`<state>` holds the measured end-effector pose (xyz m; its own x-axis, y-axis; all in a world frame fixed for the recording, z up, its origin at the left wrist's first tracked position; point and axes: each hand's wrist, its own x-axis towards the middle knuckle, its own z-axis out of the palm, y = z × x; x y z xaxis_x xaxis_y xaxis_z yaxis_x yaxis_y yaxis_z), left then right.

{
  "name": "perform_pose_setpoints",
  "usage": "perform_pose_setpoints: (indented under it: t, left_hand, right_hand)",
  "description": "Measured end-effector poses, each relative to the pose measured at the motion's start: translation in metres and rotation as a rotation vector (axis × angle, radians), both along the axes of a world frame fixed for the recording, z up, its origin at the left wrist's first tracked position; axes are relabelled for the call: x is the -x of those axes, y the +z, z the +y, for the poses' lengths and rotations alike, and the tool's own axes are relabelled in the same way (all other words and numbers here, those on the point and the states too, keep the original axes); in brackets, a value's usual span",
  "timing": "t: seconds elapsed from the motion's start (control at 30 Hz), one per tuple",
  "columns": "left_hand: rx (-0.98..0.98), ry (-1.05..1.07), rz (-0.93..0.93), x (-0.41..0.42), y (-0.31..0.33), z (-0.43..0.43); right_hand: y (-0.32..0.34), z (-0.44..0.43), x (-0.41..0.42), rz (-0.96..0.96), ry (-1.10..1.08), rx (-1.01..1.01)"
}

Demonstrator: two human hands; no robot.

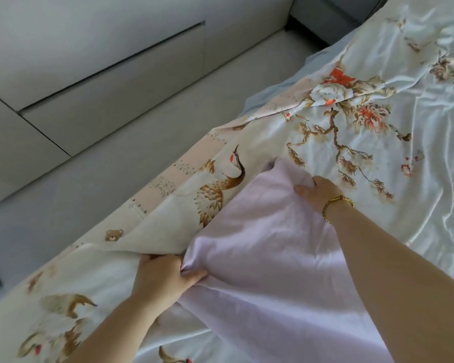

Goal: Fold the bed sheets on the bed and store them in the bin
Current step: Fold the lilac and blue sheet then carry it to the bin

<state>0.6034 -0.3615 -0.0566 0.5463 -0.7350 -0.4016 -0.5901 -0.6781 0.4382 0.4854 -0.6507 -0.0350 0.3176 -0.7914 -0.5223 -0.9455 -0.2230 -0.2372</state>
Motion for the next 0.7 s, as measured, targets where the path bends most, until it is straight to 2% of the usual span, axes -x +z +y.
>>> perform_pose_setpoints:
  t: [0.03,0.13,0.23,0.3,0.33,0.4,0.47,0.5,0.57,0.63,0.7]
  left_hand:
    - [-0.02,-0.001,0.028,-0.002,0.006,0.0]
    - [0.107,-0.018,0.022,-0.016,0.031,0.018]
    - [0.225,-0.015,-0.261,-0.047,0.039,0.042]
    - [0.165,0.003,-0.367,-0.066,0.033,0.049]
    - [0.114,0.021,-0.379,-0.069,0.029,0.049]
    - [0.039,0.099,-0.44,-0.06,0.016,0.044]
    - [0.124,0.081,-0.448,-0.03,0.006,0.038]
    - [0.234,0.013,-0.45,-0.011,0.003,0.032]
    - [0.279,-0.102,-0.378,0.028,-0.003,0.019]
    - [0.18,-0.146,-0.313,0.044,-0.019,0.014]
    - [0.112,-0.145,-0.328,0.045,-0.032,0.01]
  right_hand:
    - [0.004,-0.001,0.001,-0.03,0.028,0.041]
    - [0.031,0.001,-0.004,-0.13,0.052,0.179]
    - [0.051,0.011,-0.034,-0.3,0.048,0.268]
    - [0.048,0.023,-0.058,-0.396,0.026,0.26]
    - [0.047,0.031,-0.068,-0.389,0.034,0.273]
    - [0.035,0.049,-0.077,-0.241,0.106,0.289]
    - [0.018,0.084,-0.067,-0.126,0.164,0.296]
    - [0.007,0.105,-0.055,-0.118,0.206,0.326]
    - [-0.015,0.149,-0.026,-0.146,0.32,0.408]
    - [-0.035,0.171,0.016,-0.133,0.4,0.384]
    - [-0.045,0.159,0.079,-0.031,0.409,0.344]
